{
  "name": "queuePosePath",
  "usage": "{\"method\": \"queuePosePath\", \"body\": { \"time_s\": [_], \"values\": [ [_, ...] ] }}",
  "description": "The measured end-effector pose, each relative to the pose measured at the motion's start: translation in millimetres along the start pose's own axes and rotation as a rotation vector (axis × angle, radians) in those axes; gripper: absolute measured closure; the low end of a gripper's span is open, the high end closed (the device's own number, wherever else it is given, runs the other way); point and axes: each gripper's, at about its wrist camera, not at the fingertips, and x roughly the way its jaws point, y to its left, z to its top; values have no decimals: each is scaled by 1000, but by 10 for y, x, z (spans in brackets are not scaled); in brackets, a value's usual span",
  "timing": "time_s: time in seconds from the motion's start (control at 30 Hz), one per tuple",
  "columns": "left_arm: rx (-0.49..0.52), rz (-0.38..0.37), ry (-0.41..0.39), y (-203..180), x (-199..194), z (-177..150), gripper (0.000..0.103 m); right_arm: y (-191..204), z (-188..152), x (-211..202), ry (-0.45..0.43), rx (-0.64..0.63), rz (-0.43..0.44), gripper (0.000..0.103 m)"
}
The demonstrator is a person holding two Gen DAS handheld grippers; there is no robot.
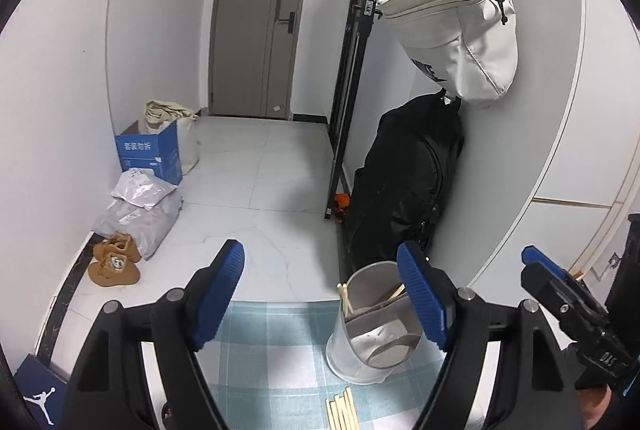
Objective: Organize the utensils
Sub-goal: 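Open both grippers to drop the chopsticks into the holder, then lower both grippers back toward the chopstick bundle beside the holder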
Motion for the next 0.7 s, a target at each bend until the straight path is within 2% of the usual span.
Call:
{"method": "queuePosePath", "body": {
  "time_s": [0.2,0.27,0.33,0.63,0.7],
  "values": [
    [14,45,-88,-21,-187,-152,27,122,-90,-109,1,1,8,7],
    [33,54,-88,-43,-215,-197,25,166,-141,-140,4,-8,6,6],
    [43,67,-88,-56,-239,-256,17,205,-191,-167,8,-16,7,5],
    [64,52,-93,-79,-335,-571,17,284,-512,-233,41,-20,-7,1],
    [71,68,-99,-85,-341,-652,17,296,-588,-241,46,-26,-11,0]
  ]
}}
